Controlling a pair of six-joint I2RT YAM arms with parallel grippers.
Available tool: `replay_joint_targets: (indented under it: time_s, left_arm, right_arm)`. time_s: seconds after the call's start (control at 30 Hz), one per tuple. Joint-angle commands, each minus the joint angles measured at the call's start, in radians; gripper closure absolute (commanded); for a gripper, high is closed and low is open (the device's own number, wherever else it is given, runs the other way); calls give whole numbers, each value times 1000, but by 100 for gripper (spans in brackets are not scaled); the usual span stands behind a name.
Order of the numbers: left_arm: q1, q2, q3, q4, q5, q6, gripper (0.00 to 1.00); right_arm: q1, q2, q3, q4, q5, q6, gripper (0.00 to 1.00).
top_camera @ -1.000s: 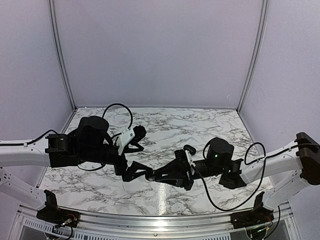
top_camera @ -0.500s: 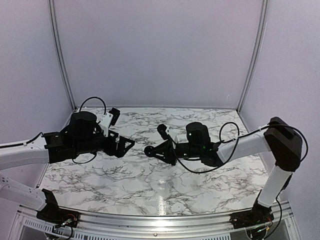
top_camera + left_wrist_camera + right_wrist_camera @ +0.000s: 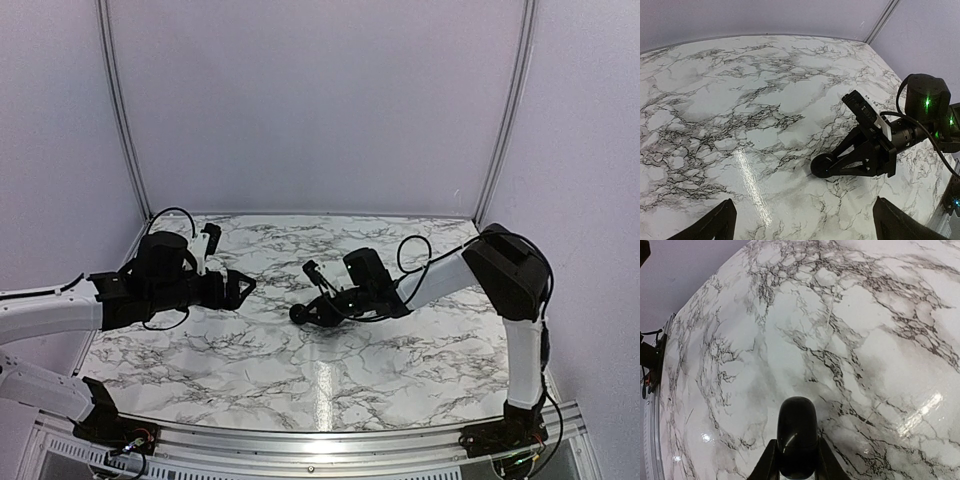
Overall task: Insert the wireless bluetooth earbuds into the charging case
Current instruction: Place the charging case with the earbuds at the center of the board, then reset both arms
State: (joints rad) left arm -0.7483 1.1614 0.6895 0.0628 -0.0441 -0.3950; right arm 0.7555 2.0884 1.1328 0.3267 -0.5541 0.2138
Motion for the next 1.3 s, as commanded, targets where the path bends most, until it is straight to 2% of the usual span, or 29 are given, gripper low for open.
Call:
replay_joint_targets:
  time_s: [0.0, 0.1, 0.27, 0.47, 0.57, 0.77, 0.9, 1.07, 1.27]
  left_arm:
    - [12, -8, -18, 42, 7, -15, 1]
    - [19, -4, -21, 42, 9, -18, 1]
    - [40, 11, -11, 25, 26, -36, 1]
    - [97, 14, 25, -8, 89, -44, 1]
    - [151, 15, 56, -44, 101, -47, 1]
    - [318, -19, 67, -61, 171, -100, 1]
    - [440, -48, 35, -96, 143, -133, 1]
    - [457, -57, -107, -22, 93, -183, 1]
    - [458, -60, -228, 84, 102, -217, 1]
  right_arm:
    - [-22, 26, 28, -48, 4, 26, 87]
    - [-30, 23, 35, -77, 30, 22, 76]
    - [-39, -44, 35, -127, 84, 1, 49]
    - [-63, -176, 28, -189, 142, -25, 27]
    - [-91, -270, -2, -196, 159, -19, 3]
    - [-190, -528, -121, -200, 219, -4, 1]
    - [-286, -695, -223, -221, 252, 15, 2]
    - [-381, -860, -390, -231, 327, 54, 1]
    - [-424, -1016, -612, -143, 363, 108, 1]
